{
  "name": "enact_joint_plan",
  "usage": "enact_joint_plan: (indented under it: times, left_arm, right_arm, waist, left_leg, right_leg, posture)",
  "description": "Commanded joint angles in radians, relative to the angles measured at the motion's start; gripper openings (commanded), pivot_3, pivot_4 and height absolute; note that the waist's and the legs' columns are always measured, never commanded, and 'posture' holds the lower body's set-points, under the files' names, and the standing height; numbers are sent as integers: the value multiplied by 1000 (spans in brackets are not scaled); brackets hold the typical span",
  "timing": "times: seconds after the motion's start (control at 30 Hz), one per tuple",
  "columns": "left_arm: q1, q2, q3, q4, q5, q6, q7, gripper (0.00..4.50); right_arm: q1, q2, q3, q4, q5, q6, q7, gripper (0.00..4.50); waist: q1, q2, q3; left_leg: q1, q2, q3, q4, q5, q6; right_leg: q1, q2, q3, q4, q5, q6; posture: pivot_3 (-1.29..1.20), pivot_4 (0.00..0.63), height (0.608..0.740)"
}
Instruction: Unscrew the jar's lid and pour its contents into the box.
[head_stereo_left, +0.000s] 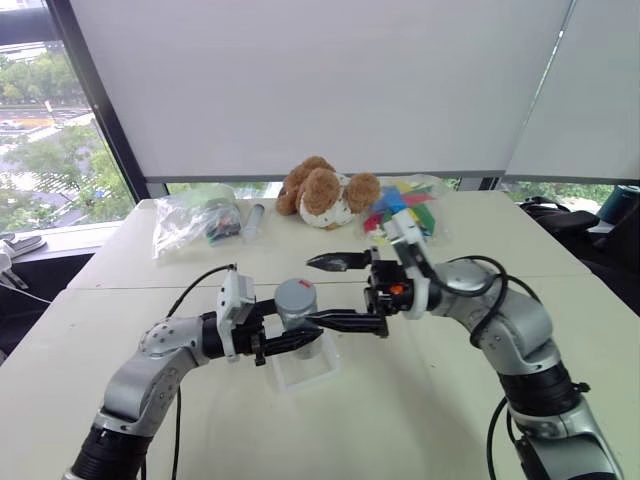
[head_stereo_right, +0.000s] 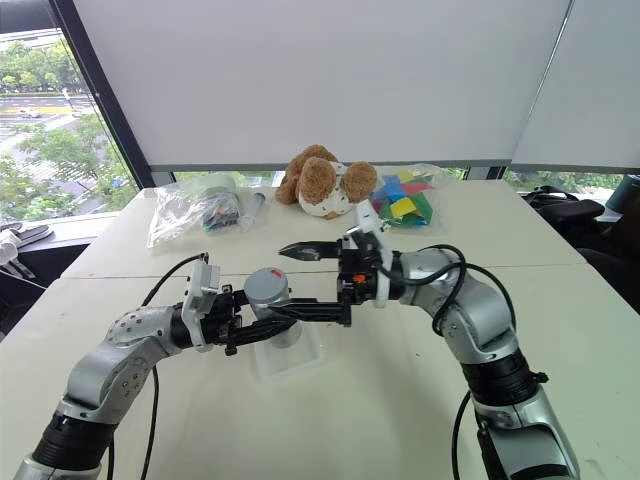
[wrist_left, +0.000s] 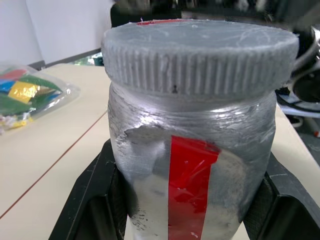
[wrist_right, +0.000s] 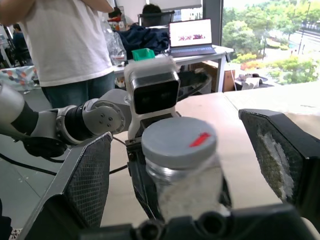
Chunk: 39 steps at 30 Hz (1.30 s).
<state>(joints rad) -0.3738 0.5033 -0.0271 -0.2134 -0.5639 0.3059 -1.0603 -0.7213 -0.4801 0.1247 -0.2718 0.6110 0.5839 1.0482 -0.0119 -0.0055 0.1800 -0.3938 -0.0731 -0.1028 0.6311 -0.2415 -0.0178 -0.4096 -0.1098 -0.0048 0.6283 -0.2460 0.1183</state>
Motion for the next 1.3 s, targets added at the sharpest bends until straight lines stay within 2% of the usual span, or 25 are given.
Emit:
enact_joint_plan:
  times: [0.03,0.33,0.57,0.93,1.3]
  left_arm:
    - [-30,-10,-6,-1,13,-24,2,2167]
    - [-24,-15,-20,-2,33,-37,-10,2167]
    - [-21,-14,-21,-14,30,-32,-10,2167]
    - [-14,-6,-14,-20,26,-27,-14,2167]
    - [-15,0,-8,-19,24,-15,-17,2167]
  right_arm:
    - [-38,26,33,-16,-44,-8,-52,4442]
    - [-100,93,63,45,-90,2,-114,4442]
    - [-113,99,64,92,-110,-5,-106,4442]
    - [-74,7,0,138,-80,-11,-38,4442]
    - [-6,-62,-57,103,-21,27,-33,4442]
  waist:
    - [0,0,0]
    - [-2,0,0]
    - [-1,0,0]
    - [-1,0,0]
    - [2,0,0]
  left_leg:
    - [0,0,0,0,0,0]
    - [0,0,0,0,0,0]
    - [0,0,0,0,0,0]
    - [0,0,0,0,0,0]
    - [0,0,0,0,0,0]
  right_leg:
    - [0,0,0,0,0,0]
    - [0,0,0,0,0,0]
    - [0,1,0,0,0,0]
    - [0,1,0,0,0,0]
    - [0,1,0,0,0,0]
  posture:
    - [0,150,740]
    - [0,150,740]
    - [0,150,740]
    - [0,150,740]
    - [0,150,740]
